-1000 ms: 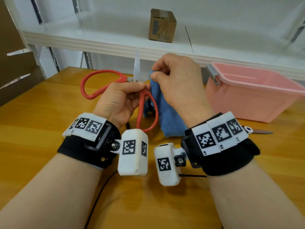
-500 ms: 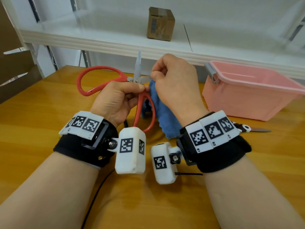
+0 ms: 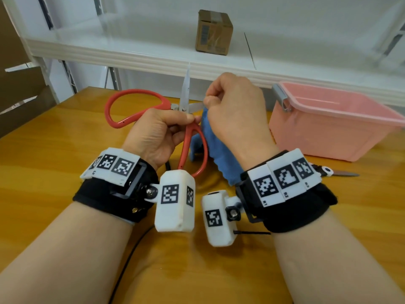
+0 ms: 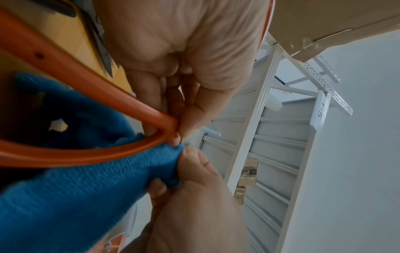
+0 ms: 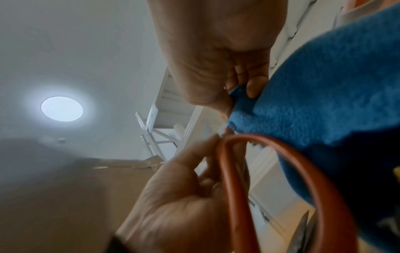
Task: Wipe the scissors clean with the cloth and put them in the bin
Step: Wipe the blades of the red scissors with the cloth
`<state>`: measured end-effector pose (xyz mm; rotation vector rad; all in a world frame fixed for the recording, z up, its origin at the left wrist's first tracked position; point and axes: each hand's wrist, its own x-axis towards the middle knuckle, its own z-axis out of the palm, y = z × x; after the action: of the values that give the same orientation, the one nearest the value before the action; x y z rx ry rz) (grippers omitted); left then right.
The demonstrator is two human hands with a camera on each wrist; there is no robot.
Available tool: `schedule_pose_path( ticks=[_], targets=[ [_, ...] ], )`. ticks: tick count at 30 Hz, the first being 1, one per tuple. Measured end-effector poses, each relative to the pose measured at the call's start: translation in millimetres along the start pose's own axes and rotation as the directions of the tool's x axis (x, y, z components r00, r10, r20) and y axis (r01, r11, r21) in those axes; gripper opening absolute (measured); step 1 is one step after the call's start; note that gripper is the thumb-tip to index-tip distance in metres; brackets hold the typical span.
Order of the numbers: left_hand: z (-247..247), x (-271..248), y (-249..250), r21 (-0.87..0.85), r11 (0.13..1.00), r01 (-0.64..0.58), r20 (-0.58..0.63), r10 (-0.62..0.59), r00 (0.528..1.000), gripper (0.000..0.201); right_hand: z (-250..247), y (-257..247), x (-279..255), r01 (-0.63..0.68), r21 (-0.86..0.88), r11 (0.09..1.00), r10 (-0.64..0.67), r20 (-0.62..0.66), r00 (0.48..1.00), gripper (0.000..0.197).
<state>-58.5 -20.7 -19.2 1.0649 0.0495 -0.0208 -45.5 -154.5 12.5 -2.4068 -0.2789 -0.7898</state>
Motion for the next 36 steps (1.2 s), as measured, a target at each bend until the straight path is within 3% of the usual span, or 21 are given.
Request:
schedule_pose_path(
  ticks=[2, 7, 11, 14, 19, 29, 33, 36],
  targets=[
    [-0.8, -1.2, 1.1, -0.004, 1.000, 0.002, 0.014, -0.002, 1.000, 0.037, 4.3, -5.6, -2.2, 0.038, 0.000, 0.999, -0.038, 0.029, 0.999, 0.008],
    [-1.6, -0.7, 2.0, -0.018, 1.000, 0.013, -0.021, -0.013, 1.000, 0.017, -5.0, 10.9, 5.7, -0.059, 0.004, 0.998, 0.059, -0.025, 0.998, 0.009],
    [-2.4, -0.7, 2.7, -0.065, 0.997, 0.037, -0.033, -0.039, 0.999, 0.010, -7.6, 12.9, 7.8, -0.057, 0.032, 0.998, 0.057, 0.001, 0.998, 0.009],
    [-4.5, -0.2, 4.7, -0.133, 0.989, 0.058, -0.034, -0.063, 0.997, 0.009, -13.3, 14.3, 12.3, -0.101, 0.182, 0.978, 0.095, 0.040, 0.995, 0.009],
    [-5.8, -2.0, 7.0, -0.235, 0.967, 0.100, -0.012, -0.106, 0.994, 0.009, -26.0, 26.6, 19.5, -0.174, 0.340, 0.924, 0.186, -0.004, 0.983, 0.015],
    [-7.7, -3.5, 8.4, -0.307, 0.944, 0.117, 0.014, -0.118, 0.993, 0.017, -25.1, 25.4, 19.0, -0.167, 0.321, 0.932, 0.179, -0.009, 0.984, 0.013],
    [-8.1, -1.8, 7.2, -0.321, 0.940, 0.117, 0.021, -0.116, 0.993, 0.008, -25.7, 22.9, 18.3, -0.148, 0.304, 0.941, 0.159, -0.011, 0.987, 0.014],
    [-8.4, -0.8, 6.1, -0.313, 0.943, 0.115, 0.027, -0.113, 0.993, 0.018, -25.6, 19.1, 17.8, -0.142, 0.298, 0.944, 0.153, -0.012, 0.988, 0.013]
  ],
)
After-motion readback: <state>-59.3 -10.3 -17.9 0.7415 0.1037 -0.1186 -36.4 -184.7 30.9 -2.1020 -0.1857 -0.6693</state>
